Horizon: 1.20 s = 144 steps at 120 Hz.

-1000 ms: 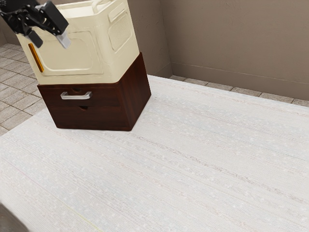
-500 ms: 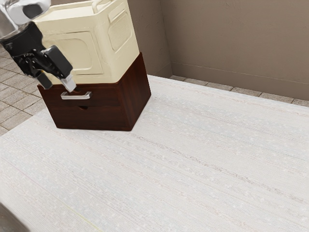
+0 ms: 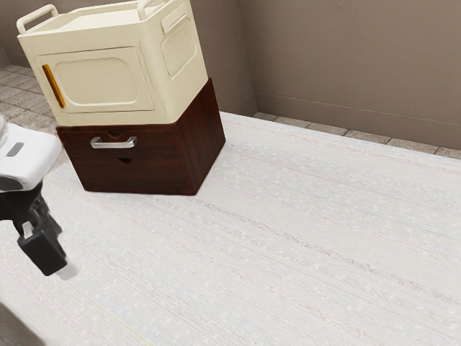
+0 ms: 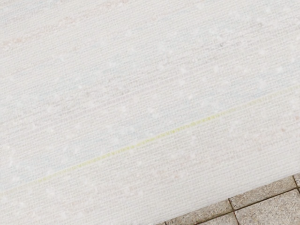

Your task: Pull the drawer handle with one arm to open the drawer

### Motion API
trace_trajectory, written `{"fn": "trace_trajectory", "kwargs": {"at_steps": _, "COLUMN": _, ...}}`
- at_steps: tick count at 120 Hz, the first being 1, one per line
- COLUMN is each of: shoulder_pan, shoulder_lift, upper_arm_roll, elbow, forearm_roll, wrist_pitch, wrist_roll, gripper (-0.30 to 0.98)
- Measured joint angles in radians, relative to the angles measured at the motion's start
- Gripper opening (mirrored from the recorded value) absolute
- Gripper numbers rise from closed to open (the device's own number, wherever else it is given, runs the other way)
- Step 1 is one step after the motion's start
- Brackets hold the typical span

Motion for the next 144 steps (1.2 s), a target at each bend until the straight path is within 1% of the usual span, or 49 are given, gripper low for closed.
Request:
{"fn": "trace_trajectory", "kwargs": {"at_steps": 8, "shoulder_pan": -0.057, "shoulder_lift": -0.029, "upper_arm_roll": 0.089, "elbow": -0.063, "forearm_roll": 0.03, "wrist_pitch": 0.071, "wrist_roll": 0.105, "gripper": 0.69}}
{"fn": "trace_trajectory", "kwargs": {"at_steps": 17, "shoulder_pan": -0.107, "shoulder_lift": -0.04, "upper_arm_roll": 0.146, "elbow": -0.088, "forearm_roll": 0.098, "wrist_pitch": 0.136, "wrist_roll": 0.222, "gripper": 0.69}}
{"fn": "trace_trajectory", "kwargs": {"at_steps": 23, "shoulder_pan": -0.123, "shoulder_lift": -0.042, "upper_arm_roll": 0.163, "elbow": -0.095, "forearm_roll": 0.145, "wrist_pitch": 0.177, "wrist_roll": 0.301, "gripper": 0.69}}
{"fn": "trace_trajectory", "kwargs": {"at_steps": 24, "shoulder_pan": -0.127, "shoulder_lift": -0.042, "upper_arm_roll": 0.171, "elbow": -0.097, "forearm_roll": 0.163, "wrist_pitch": 0.195, "wrist_roll": 0.338, "gripper": 0.69}}
{"fn": "trace_trajectory", "kwargs": {"at_steps": 38, "shoulder_pan": -0.15, "shoulder_lift": -0.035, "upper_arm_roll": 0.208, "elbow": -0.1, "forearm_roll": 0.249, "wrist_pitch": 0.262, "wrist_roll": 0.494, "gripper": 0.69}}
{"fn": "trace_trajectory", "kwargs": {"at_steps": 46, "shoulder_pan": -0.154, "shoulder_lift": -0.029, "upper_arm_roll": 0.225, "elbow": -0.1, "forearm_roll": 0.292, "wrist_pitch": 0.287, "wrist_roll": 0.571, "gripper": 0.69}}
{"fn": "trace_trajectory", "kwargs": {"at_steps": 52, "shoulder_pan": -0.155, "shoulder_lift": -0.023, "upper_arm_roll": 0.236, "elbow": -0.099, "forearm_roll": 0.309, "wrist_pitch": 0.307, "wrist_roll": 0.622, "gripper": 0.69}}
{"fn": "trace_trajectory", "kwargs": {"at_steps": 56, "shoulder_pan": -0.155, "shoulder_lift": -0.019, "upper_arm_roll": 0.242, "elbow": -0.098, "forearm_roll": 0.31, "wrist_pitch": 0.325, "wrist_roll": 0.65, "gripper": 0.69}}
{"fn": "trace_trajectory", "kwargs": {"at_steps": 78, "shoulder_pan": -0.137, "shoulder_lift": 0.003, "upper_arm_roll": 0.249, "elbow": -0.106, "forearm_roll": 0.252, "wrist_pitch": 0.404, "wrist_roll": 0.727, "gripper": 0.69}}
{"fn": "trace_trajectory", "kwargs": {"at_steps": 100, "shoulder_pan": -0.098, "shoulder_lift": 0.011, "upper_arm_roll": 0.259, "elbow": -0.137, "forearm_roll": 0.238, "wrist_pitch": 0.452, "wrist_roll": 0.763, "gripper": 0.69}}
{"fn": "trace_trajectory", "kwargs": {"at_steps": 124, "shoulder_pan": -0.093, "shoulder_lift": 0.133, "upper_arm_roll": 0.356, "elbow": -0.119, "forearm_roll": 0.242, "wrist_pitch": 0.563, "wrist_roll": 0.793, "gripper": 0.69}}
{"fn": "trace_trajectory", "kwargs": {"at_steps": 134, "shoulder_pan": -0.094, "shoulder_lift": 0.168, "upper_arm_roll": 0.377, "elbow": -0.075, "forearm_roll": 0.243, "wrist_pitch": 0.599, "wrist_roll": 0.804, "gripper": 0.69}}
{"fn": "trace_trajectory", "kwargs": {"at_steps": 144, "shoulder_pan": -0.114, "shoulder_lift": 0.21, "upper_arm_roll": 0.427, "elbow": -0.041, "forearm_roll": 0.244, "wrist_pitch": 0.633, "wrist_roll": 0.817, "gripper": 0.69}}
